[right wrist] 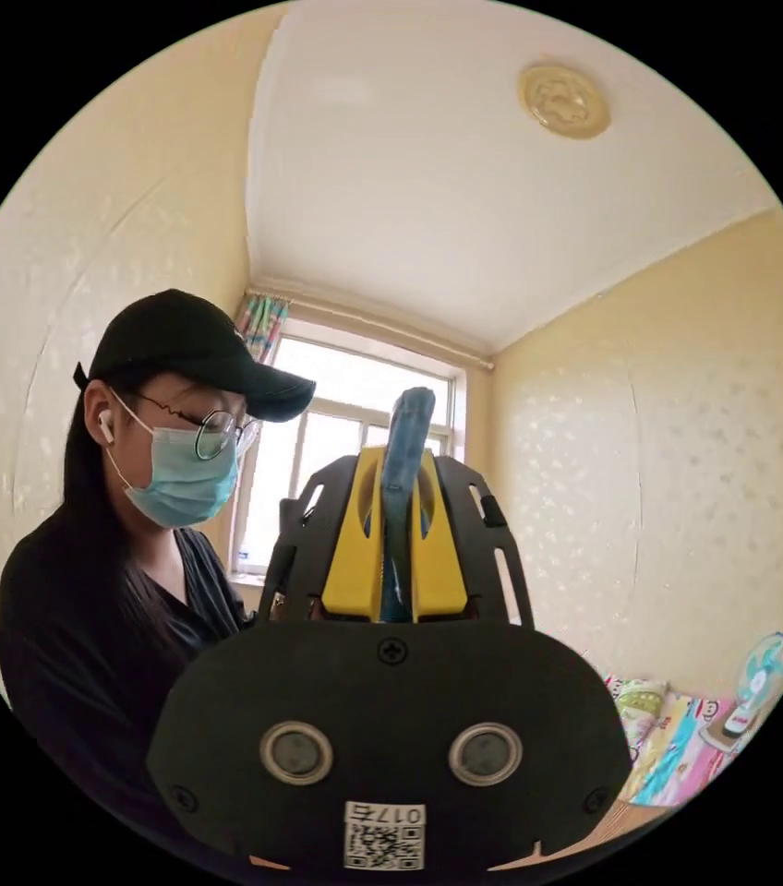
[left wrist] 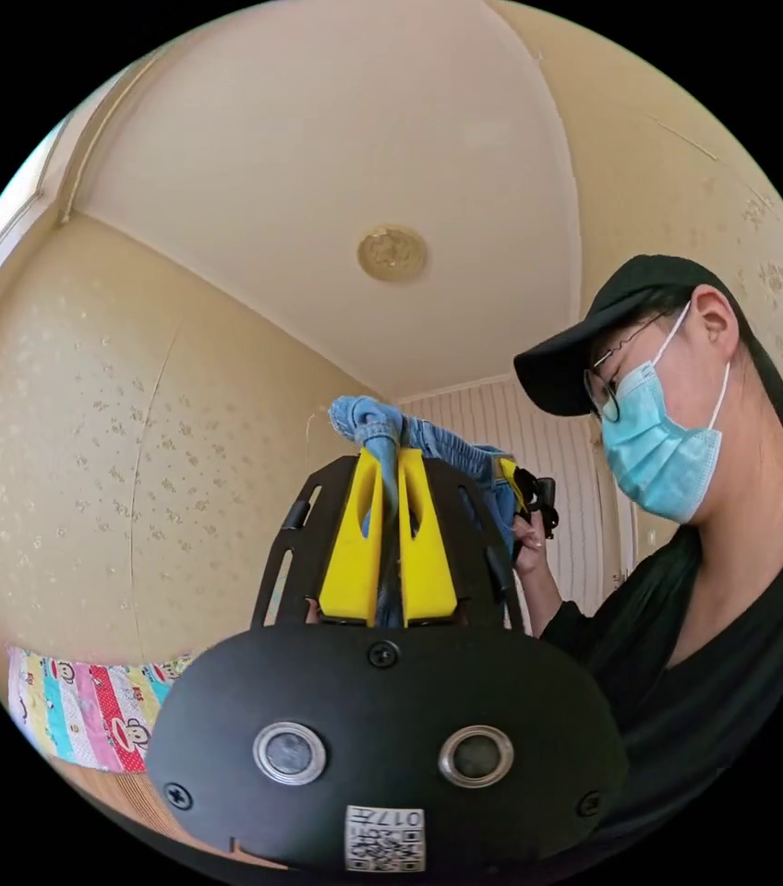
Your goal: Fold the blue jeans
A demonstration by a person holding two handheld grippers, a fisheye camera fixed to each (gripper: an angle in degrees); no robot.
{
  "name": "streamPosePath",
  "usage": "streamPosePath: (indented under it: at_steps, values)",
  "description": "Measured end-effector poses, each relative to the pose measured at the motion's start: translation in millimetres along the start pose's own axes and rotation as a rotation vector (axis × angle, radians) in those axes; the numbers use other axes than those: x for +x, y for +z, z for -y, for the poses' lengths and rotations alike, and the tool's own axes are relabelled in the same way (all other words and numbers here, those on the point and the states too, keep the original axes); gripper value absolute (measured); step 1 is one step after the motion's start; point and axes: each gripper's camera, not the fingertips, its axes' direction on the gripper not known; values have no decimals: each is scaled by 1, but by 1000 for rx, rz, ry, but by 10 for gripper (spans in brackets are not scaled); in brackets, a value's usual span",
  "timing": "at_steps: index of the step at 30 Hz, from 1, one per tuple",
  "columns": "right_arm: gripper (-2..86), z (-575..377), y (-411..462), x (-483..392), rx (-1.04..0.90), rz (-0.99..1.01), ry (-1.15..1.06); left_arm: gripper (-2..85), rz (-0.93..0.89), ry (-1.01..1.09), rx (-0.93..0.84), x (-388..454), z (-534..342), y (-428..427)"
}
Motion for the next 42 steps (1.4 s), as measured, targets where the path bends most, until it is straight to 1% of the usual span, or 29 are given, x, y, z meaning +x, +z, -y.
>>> streamPosePath:
  at_steps: [2, 4, 6, 7, 9, 10, 11, 12, 13, 14, 15, 16, 17, 18, 20, 21, 23, 24, 25, 26, 27, 29, 30, 32, 33, 35, 37, 39, 42]
  values:
    - [7, 24, 8, 2, -2, -95, 8, 1, 23, 39, 32, -18, 33, 19]
    - [7, 42, 19, 10, -23, -198, 13, 1, 48, 48, 8, -38, 51, 40]
    - [7, 52, 36, 33, -54, -324, 11, 1, 89, 42, -45, -66, 58, 68]
    - [7, 52, 41, 40, -65, -348, 1, 1, 129, 28, -94, -90, 57, 88]
    - [9, 42, 71, 84, -161, -454, -15, 1, 203, -14, -188, -136, 45, 123]
    - [10, 37, 81, 99, -199, -483, -6, 1, 234, -56, -264, -176, 32, 149]
    - [12, 25, 102, 136, -286, -533, 26, 2, 254, -99, -341, -220, 16, 177]
    - [15, 9, 126, 181, -374, -570, 82, 2, 261, -116, -382, -244, 6, 192]
    - [18, -1, 139, 206, -415, -583, 116, 4, 279, -136, -463, -295, -16, 225]
    - [23, -25, 168, 264, -483, -607, 191, 8, 293, -149, -527, -348, -42, 257]
    - [33, -55, 197, 324, -521, -626, 258, 11, 299, -161, -561, -377, -56, 273]
    - [38, -72, 212, 354, -532, -641, 297, 19, 327, -228, -643, -438, -88, 300]
    - [51, -110, 239, 411, -570, -649, 382, 30, 384, -365, -741, -502, -126, 318]
    - [59, -149, 264, 458, -660, -661, 487, 36, 414, -433, -788, -531, -145, 322]
    - [64, -199, 289, 496, -759, -674, 545, 49, 524, -624, -898, -613, -216, 302]
    - [64, -229, 299, 507, -794, -675, 542, 50, 547, -661, -918, -626, -232, 292]
    - [64, -279, 311, 516, -881, -631, 547, 51, 578, -750, -1018, -657, -299, 247]
    - [64, -317, 314, 516, -939, -593, 563, 52, 580, -758, -1047, -659, -316, 234]
    - [64, -337, 315, 516, -970, -572, 577, 52, 595, -781, -1120, -661, -349, 209]
    - [63, -381, 314, 513, -1044, -528, 615, 52, 611, -813, -1206, -658, -385, 181]
    - [62, -428, 311, 507, -1135, -496, 672, 52, 611, -832, -1251, -655, -403, 167]
    - [61, -499, 303, 493, -1283, -447, 795, 52, 588, -904, -1433, -635, -466, 112]
    - [61, -541, 296, 479, -1359, -391, 876, 52, 582, -917, -1484, -629, -480, 98]
    - [63, -592, 288, 451, -1443, -305, 997, 52, 568, -967, -1659, -603, -522, 44]
    - [66, -619, 285, 431, -1482, -244, 1078, 52, 556, -979, -1693, -597, -529, 32]
    - [73, -653, 289, 398, -1548, -136, 1183, 54, 514, -984, -1823, -581, -550, -6]
    - [81, -677, 299, 368, -1601, -34, 1258, 63, 513, -980, -1878, -577, -556, -28]
    - [90, -701, 314, 334, -1633, 42, 1358, 73, 485, -1002, -1866, -583, -557, -42]
    - [101, -727, 337, 308, -1647, 85, 1458, 80, 459, -1049, -1848, -604, -560, -56]
